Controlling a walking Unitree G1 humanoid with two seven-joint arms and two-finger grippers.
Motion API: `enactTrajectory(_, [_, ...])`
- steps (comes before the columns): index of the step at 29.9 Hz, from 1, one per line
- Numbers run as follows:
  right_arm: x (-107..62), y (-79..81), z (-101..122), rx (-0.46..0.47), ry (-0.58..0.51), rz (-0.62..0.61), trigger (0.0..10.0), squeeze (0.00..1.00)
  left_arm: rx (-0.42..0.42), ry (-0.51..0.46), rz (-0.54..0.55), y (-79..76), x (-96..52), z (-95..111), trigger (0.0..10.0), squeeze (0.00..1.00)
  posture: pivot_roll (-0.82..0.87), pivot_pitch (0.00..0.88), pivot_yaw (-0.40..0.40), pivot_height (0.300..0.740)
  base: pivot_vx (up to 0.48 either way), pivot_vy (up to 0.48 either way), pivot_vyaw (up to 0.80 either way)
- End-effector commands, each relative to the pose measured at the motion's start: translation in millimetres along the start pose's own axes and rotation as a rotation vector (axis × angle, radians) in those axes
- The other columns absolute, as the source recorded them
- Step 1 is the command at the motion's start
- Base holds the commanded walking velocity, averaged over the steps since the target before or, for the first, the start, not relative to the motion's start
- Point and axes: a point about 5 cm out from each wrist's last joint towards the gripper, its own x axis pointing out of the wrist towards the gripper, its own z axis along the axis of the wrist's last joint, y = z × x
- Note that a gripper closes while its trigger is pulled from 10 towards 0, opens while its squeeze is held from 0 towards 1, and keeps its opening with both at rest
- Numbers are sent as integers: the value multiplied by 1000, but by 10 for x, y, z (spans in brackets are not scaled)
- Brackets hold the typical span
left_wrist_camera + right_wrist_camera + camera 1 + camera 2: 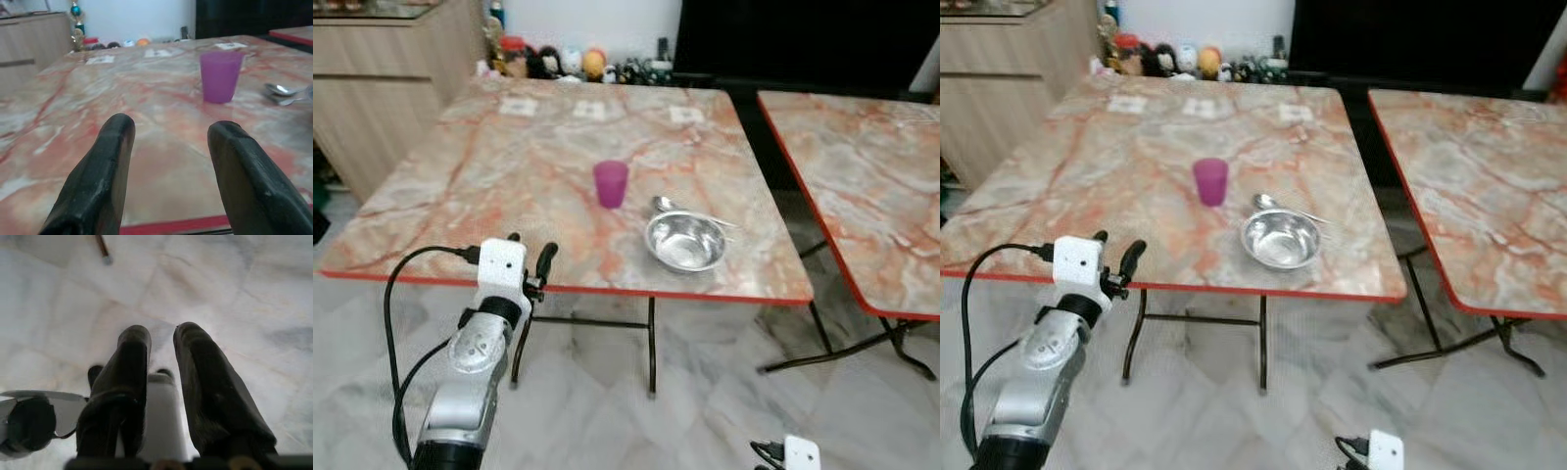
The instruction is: Setting the table
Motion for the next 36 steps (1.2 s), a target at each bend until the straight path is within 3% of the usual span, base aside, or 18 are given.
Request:
enactTrajectory(1, [-4, -123, 72, -7, -18, -32, 10000, 0, -9, -41, -62, -127, 32, 99, 10000, 0, 127, 9, -62, 740, 0, 0, 0])
enactTrajectory(16, [-3, -114, 67, -2, -17, -31, 10000, 0, 15, -49, -59, -112, 33, 122, 10000, 0, 129, 7, -58, 740, 0, -411, 0])
enactTrajectory(36, [-3, -114, 67, -1, -17, -31, 10000, 0, -55, -46, -74, -128, 24, 116, 10000, 0, 131, 8, -61, 740, 0, 0, 0])
